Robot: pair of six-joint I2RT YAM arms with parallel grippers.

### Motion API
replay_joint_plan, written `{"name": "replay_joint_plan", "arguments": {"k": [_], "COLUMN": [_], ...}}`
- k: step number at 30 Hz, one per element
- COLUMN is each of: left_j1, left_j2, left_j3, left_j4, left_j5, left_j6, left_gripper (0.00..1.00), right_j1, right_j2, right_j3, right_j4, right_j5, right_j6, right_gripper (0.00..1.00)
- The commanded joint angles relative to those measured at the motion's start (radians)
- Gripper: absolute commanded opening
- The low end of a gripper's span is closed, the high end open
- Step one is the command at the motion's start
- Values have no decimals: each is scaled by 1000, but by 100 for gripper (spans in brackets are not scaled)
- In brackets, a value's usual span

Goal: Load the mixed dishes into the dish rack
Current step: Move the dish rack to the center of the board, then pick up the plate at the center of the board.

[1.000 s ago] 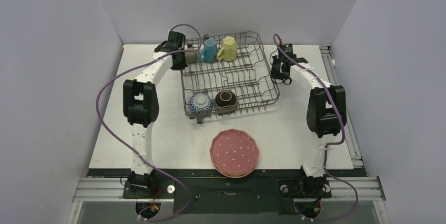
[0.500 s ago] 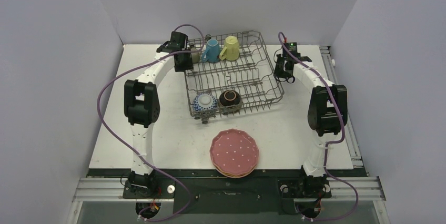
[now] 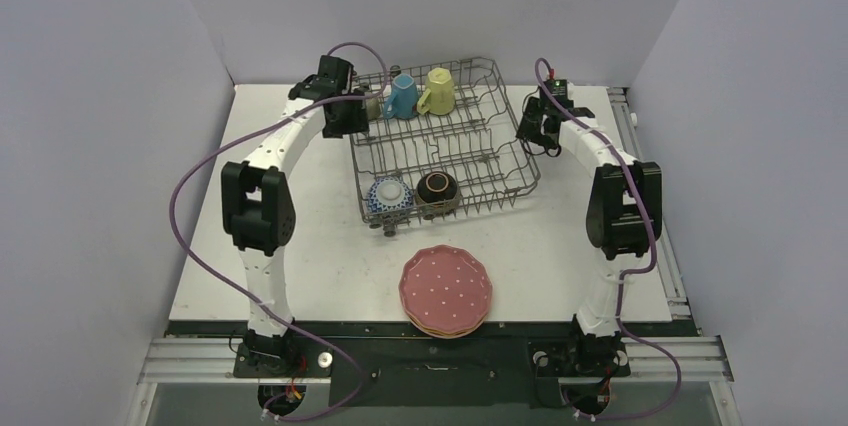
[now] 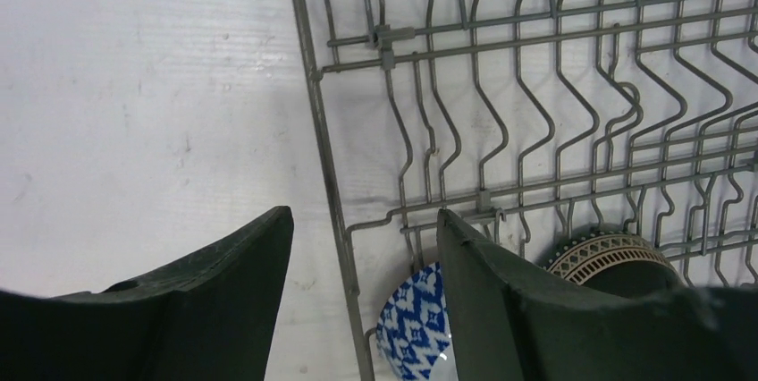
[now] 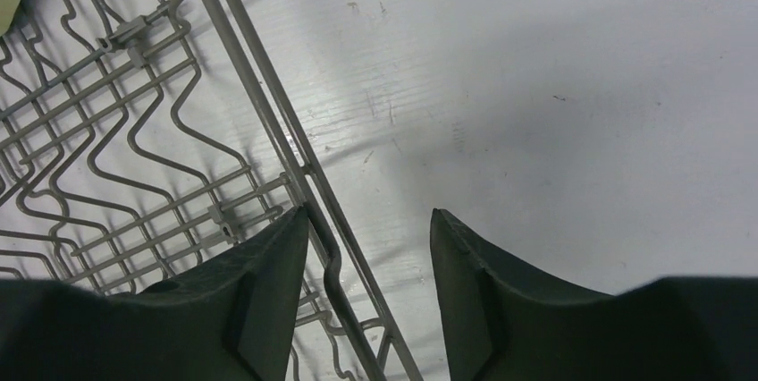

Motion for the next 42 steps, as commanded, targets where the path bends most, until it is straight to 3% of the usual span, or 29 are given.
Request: {"name": "replay_joint_plan", "arguments": {"k": [1, 8, 11, 15, 17, 21, 24, 29, 35, 42], "left_j1": [-5, -13, -40, -80, -93, -110, -124, -160, -206, -269], "left_j2": [-149, -325, -403, -508, -577, -706, -807, -914, -1045, -1121], "left_j3": [-66, -227, -281, -368, -438, -567, -658, -733, -838, -929], "left_j4": [-18, 41, 36, 52, 83, 127, 149, 132, 141, 169], "left_j5": [-82, -73, -88, -93, -80, -55, -42, -26, 1, 49], "left_j6": [19, 14, 12, -5, -18, -40, -45, -48, -68, -118], "left_gripper": [59, 80, 84, 91, 99, 96, 96, 96, 96, 96], "right_j1": [-22, -22, -21, -22, -22, -46, -89, -169, -81, 170], "right_j2": [-106, -274, -338, -427, -494, -600, -650, -703, -794, -943], "right_j3": [-13, -131, -181, -266, -322, -481, -585, -800, -847, -814], "right_j4": [31, 86, 101, 131, 152, 250, 397, 693, 533, 256], "right_j5": [74, 62, 46, -69, -94, -198, -328, -547, -449, -68], "right_j6": [17, 39, 65, 109, 130, 203, 346, 580, 437, 214], "right_gripper": [50, 56, 57, 58, 59, 60, 62, 78, 81, 81]}}
